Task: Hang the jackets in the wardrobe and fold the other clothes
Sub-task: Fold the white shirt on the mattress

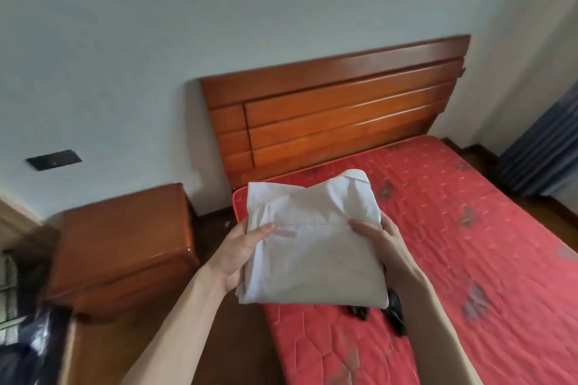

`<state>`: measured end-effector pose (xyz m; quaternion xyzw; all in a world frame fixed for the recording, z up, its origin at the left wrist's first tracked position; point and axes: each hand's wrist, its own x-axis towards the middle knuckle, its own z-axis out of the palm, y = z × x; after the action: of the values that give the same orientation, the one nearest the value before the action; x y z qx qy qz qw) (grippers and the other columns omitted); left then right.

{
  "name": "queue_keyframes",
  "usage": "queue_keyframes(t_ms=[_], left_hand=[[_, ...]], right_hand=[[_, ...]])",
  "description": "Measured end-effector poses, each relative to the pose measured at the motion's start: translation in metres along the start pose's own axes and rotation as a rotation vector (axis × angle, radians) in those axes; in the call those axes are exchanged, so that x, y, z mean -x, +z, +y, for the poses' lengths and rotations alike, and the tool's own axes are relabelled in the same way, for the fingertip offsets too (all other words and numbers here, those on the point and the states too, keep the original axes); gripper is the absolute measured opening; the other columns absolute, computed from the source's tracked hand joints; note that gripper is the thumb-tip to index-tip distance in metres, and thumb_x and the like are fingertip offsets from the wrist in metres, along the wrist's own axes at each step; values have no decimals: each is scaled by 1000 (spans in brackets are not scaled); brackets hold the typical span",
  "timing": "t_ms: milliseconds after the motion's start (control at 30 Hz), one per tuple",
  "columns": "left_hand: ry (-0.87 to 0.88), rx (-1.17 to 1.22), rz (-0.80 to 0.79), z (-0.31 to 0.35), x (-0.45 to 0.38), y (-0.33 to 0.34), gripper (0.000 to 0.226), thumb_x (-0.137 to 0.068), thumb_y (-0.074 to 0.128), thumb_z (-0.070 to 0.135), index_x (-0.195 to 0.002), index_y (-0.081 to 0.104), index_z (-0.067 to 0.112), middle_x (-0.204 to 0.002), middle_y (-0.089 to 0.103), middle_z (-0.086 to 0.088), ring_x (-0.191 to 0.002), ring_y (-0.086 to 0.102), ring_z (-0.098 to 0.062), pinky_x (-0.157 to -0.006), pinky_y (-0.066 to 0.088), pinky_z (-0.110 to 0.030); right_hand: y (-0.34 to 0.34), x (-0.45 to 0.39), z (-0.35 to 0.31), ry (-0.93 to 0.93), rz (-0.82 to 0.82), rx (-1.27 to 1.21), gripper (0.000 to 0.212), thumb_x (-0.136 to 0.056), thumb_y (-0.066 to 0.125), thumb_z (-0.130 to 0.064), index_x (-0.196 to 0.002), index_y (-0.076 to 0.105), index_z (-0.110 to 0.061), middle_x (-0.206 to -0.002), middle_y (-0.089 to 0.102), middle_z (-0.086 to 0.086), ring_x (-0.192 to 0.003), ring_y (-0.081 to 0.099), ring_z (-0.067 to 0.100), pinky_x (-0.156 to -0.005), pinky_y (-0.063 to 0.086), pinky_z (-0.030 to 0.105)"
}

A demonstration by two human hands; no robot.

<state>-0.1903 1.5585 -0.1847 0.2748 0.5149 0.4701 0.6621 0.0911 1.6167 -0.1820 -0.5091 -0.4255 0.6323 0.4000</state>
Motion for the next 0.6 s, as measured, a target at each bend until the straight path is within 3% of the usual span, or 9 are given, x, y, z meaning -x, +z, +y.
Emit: queue_keyframes(t_ms=[200, 367, 533, 600], left_hand=[[92, 11, 129, 52, 16, -98, 35, -103, 64, 23, -137, 63, 12, -128, 72, -20, -116, 70, -41, -104, 54, -58], [120, 78, 218, 79, 29, -182, 36, -100, 69, 28, -133, 65, 16, -123, 74, -17, -111, 73, -38, -84, 63, -47], [139, 158, 289, 93, 37, -256, 44, -96, 73, 29, -137, 63, 15, -126, 72, -20, -115, 71, -41, -101, 55, -58], [150, 195, 323, 97, 40, -279, 47, -92, 76, 31, -135, 64, 15, -125, 73, -21, -114, 71, -42, -98, 56, -56]], right_hand=[[117, -54, -17, 22, -167, 38, 29, -85, 80, -26, -112, 75, -35, -111, 79, 8, -98, 78, 30, -70, 63, 38], [211, -85, -22, 30, -295, 64, 35, -85, 80, -32, -118, 73, -36, -118, 78, 7, -104, 77, 31, -76, 64, 41], [293, -106, -26, 75, -415, 57, 37, -89, 75, -36, -126, 70, -41, -125, 75, 6, -112, 74, 30, -87, 62, 46], [315, -113, -28, 105, -504, 26, 44, -93, 72, -45, -136, 64, -42, -133, 72, 6, -121, 70, 32, -97, 58, 53]])
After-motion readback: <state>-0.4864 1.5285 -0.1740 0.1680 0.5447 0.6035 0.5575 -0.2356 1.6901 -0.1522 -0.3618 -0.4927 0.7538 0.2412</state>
